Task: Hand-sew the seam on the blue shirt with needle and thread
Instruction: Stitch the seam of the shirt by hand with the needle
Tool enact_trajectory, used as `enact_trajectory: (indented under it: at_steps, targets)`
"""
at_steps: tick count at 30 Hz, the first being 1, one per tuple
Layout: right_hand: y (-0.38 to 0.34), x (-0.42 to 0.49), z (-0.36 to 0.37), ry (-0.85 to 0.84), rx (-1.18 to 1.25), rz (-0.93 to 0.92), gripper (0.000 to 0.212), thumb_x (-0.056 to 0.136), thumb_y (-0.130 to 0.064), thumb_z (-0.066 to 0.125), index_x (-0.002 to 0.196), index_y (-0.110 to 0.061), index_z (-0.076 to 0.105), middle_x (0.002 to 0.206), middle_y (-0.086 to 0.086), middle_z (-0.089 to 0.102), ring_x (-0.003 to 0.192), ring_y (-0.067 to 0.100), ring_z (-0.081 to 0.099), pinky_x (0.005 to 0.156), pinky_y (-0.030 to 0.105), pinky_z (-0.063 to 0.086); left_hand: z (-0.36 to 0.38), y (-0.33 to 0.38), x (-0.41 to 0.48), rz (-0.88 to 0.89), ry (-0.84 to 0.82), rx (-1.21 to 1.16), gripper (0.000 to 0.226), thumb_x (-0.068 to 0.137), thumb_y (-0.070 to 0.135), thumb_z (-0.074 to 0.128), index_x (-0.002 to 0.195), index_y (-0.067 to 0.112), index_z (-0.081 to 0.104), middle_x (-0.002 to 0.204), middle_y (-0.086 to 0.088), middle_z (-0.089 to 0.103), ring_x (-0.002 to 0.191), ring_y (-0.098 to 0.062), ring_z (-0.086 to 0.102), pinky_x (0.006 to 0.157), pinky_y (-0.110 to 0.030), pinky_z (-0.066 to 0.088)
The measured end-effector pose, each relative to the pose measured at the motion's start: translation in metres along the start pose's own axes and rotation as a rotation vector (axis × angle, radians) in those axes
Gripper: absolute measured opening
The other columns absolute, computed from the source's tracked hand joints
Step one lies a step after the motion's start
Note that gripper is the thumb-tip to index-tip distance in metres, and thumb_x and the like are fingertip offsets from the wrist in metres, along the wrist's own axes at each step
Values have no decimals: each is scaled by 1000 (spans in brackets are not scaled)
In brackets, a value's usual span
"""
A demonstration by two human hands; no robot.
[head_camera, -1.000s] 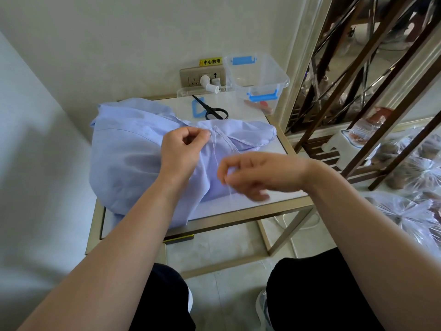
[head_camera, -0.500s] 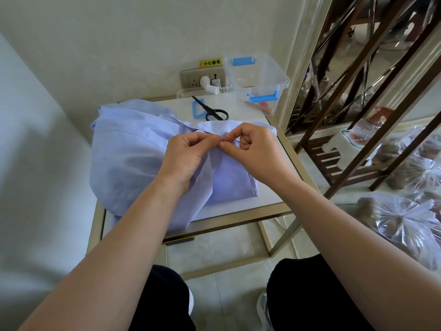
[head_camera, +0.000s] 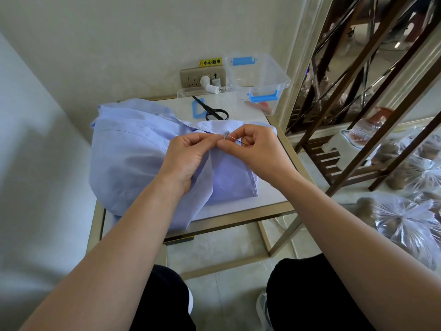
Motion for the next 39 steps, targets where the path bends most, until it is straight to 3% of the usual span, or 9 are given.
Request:
enact_trajectory:
  at_steps: [6, 12, 14, 17, 19, 26, 31, 36, 39]
  targets:
    - [-1, 1, -3, -54, -17, 16, 16, 86, -15, 75, 73, -13, 65, 43, -14, 27, 42, 5, 25, 46, 13, 21, -2, -2, 1, -30, -8, -26, 8, 83, 12, 74, 86, 6, 77, 93, -25, 71, 82, -30, 66, 86, -42, 54]
    - [-13, -16, -22, -1096, -305, 169, 2, 82, -15, 78, 81, -15, 76, 48, -8, 36, 47, 8, 28, 50, 23, 21, -5, -1, 6, 18, 141, 48, 5, 80, 19, 78, 75, 18, 77, 74, -1, 70, 77, -11, 64, 84, -27, 51]
    - [-10, -14, -25, -975, -346, 152, 7, 82, -21, 79, 87, -17, 77, 50, -7, 32, 48, 8, 26, 51, 25, 20, -5, -1, 5, 19, 137, 46, 5, 81, 18, 78, 76, 17, 77, 70, -1, 69, 74, -12, 63, 80, -27, 51]
    - [-4, 0, -21, -367, -140, 137, 14, 83, -27, 77, 83, -14, 71, 48, -10, 29, 48, 8, 24, 49, 22, 21, -3, -2, 4, 7, 101, 42, 10, 82, 16, 76, 73, 19, 76, 70, -4, 70, 72, -18, 65, 77, -33, 55]
    - [-1, 4, -17, -140, 8, 129, 19, 83, -28, 77, 79, -12, 67, 50, -6, 29, 49, 9, 23, 50, 23, 20, -2, -1, 3, 17, 74, 40, 12, 83, 13, 75, 73, 19, 77, 76, -6, 74, 76, -19, 68, 81, -34, 57]
    - [0, 1, -2, -11, -38, -8, 14, 81, -18, 79, 77, -9, 69, 42, -13, 23, 42, 7, 23, 46, 17, 18, 1, -1, 1, 9, 16, -8, 6, 83, 11, 74, 87, 8, 77, 86, -13, 75, 79, -20, 70, 76, -29, 56]
    - [-1, 3, -4, -86, -41, 36, 14, 86, -13, 74, 74, -10, 66, 39, -14, 27, 42, 6, 25, 47, 13, 22, 1, -1, 1, -14, 33, -23, 4, 82, 12, 75, 83, 8, 77, 84, -17, 72, 78, -25, 66, 84, -37, 55]
    - [-11, -10, -19, -829, -233, 123, 8, 84, -14, 76, 79, -9, 71, 48, -8, 29, 46, 7, 25, 47, 17, 23, -3, -2, 5, 19, 129, 54, 11, 81, 18, 77, 70, 19, 77, 69, 0, 70, 75, -15, 64, 85, -34, 54]
    - [-9, -6, -24, -720, -248, 137, 7, 83, -18, 77, 85, -12, 73, 52, -6, 27, 49, 10, 23, 47, 18, 22, -2, -3, 4, 32, 119, 66, 11, 82, 18, 77, 71, 20, 77, 69, 0, 70, 75, -15, 64, 87, -35, 54]
Point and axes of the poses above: each hand's wrist, its own x-axis towards the middle knuckle, its own z-axis out of the palm, y = z × x, the point moved 1 cm from there along x, towards the middle knuckle
